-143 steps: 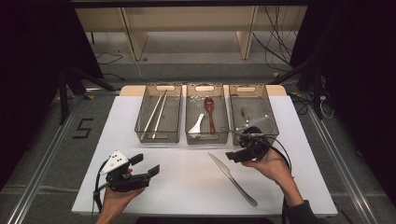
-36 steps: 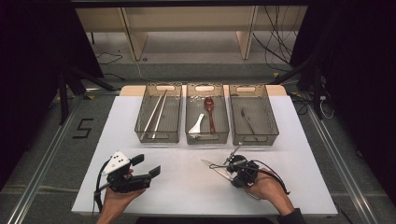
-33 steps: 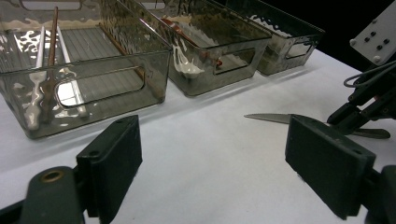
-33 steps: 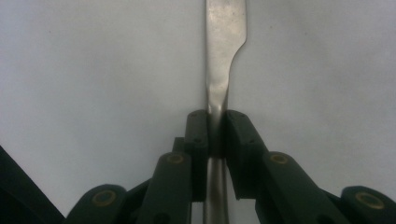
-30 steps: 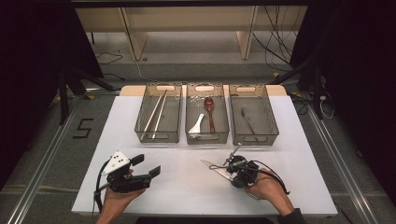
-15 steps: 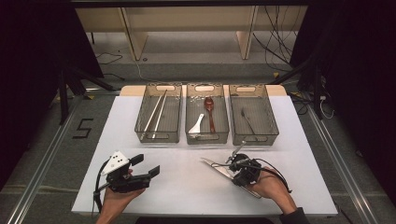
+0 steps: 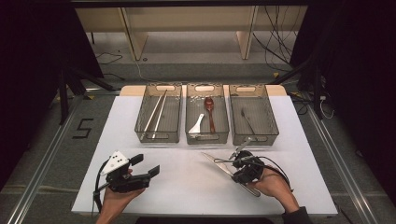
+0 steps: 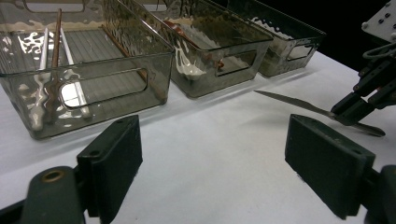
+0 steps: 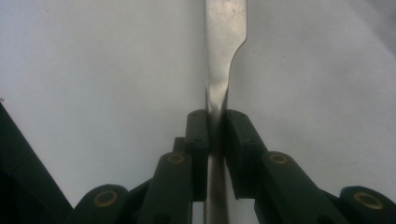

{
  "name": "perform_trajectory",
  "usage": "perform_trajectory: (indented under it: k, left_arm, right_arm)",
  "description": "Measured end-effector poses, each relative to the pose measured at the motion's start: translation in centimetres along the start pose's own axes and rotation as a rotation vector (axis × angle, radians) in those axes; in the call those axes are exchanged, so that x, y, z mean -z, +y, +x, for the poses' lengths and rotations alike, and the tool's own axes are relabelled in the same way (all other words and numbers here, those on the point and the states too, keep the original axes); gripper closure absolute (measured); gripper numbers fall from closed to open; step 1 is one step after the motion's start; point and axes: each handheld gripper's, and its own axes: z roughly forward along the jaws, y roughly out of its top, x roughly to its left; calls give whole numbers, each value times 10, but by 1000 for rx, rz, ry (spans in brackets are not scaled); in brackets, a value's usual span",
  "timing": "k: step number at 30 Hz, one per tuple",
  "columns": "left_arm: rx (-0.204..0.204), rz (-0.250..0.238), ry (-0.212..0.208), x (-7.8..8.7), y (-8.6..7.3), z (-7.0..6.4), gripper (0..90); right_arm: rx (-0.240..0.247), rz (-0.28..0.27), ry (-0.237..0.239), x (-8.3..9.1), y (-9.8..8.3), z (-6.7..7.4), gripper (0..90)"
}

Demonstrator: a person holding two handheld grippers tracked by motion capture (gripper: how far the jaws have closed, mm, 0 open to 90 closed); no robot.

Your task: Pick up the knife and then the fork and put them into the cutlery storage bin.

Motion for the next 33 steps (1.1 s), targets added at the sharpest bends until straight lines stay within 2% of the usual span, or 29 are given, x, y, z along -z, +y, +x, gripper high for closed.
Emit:
perform_trajectory:
  k: [4, 10, 14, 18, 23, 29, 33]
  left_arm:
    - [0, -1, 0, 0, 0, 0, 182]
    - [1, 1, 2, 0, 0, 0, 183]
    - [1, 0, 3, 0, 0, 0, 182]
    - [11, -7, 4, 0, 0, 1, 182]
    - [11, -7, 4, 1, 0, 2, 182]
    - [11, -8, 3, 1, 0, 2, 181]
    - [12, -12, 3, 1, 0, 2, 181]
  right_arm:
    - [-24, -36, 11, 4, 0, -1, 805]
    - [-28, -79, 44, 13, -1, -4, 805]
    - [-38, -123, 46, 22, -1, -7, 805]
    - [-57, -164, 52, 33, 0, -14, 804]
    - [-91, -242, 49, 48, 3, -27, 805]
    - [-122, -307, 40, 61, 7, -43, 804]
    - [-145, -329, 37, 66, 13, -51, 804]
